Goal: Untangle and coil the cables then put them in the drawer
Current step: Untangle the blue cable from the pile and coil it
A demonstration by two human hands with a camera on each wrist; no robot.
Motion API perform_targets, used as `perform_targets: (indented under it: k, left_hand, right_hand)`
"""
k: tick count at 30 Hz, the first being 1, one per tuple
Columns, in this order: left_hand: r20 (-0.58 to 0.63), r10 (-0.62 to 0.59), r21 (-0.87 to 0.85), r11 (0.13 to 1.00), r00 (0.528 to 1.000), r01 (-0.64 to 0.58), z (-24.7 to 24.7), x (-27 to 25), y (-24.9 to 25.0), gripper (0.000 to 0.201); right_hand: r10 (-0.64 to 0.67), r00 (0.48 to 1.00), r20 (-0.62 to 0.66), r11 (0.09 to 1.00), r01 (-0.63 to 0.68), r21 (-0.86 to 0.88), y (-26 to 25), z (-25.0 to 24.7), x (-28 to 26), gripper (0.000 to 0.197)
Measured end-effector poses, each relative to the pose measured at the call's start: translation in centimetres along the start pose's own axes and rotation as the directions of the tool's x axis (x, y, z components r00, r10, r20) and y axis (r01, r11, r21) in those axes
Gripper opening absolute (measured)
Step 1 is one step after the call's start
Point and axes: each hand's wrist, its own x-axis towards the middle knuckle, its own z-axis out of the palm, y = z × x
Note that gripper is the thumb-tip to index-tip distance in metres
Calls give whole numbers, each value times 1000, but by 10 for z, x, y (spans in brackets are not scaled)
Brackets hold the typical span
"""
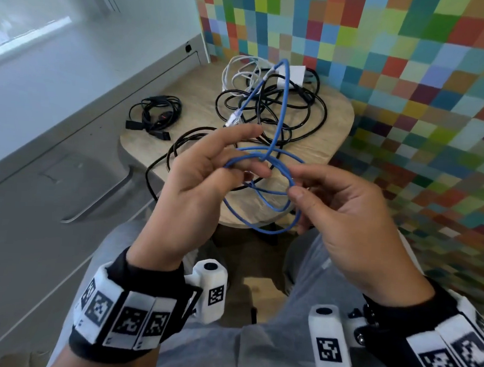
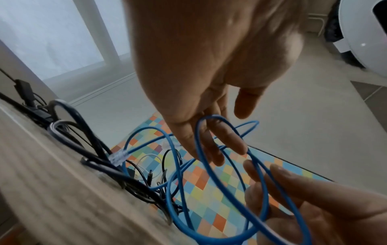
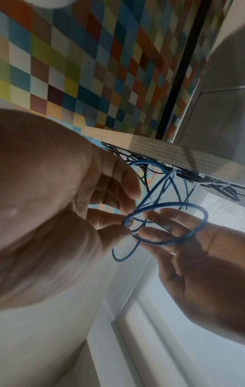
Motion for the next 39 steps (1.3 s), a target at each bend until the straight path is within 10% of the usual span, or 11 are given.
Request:
perform_targets:
  k: [19,28,39]
  left_hand:
    - [4,-60,214,975,998,57,-3,5,-12,38]
    - [-29,-18,638,770,999,32,-8,7,-20,24]
    - [-60,11,497,867,998,20,-16,5,-15,23]
  right_hand:
    - [33,997,-69,998,-30,52,9,-6,6,27]
    - [39,999,-37,995,-36,98,9,-4,5,33]
    - [27,999,-46,997,-24,69,7,-1,6,30]
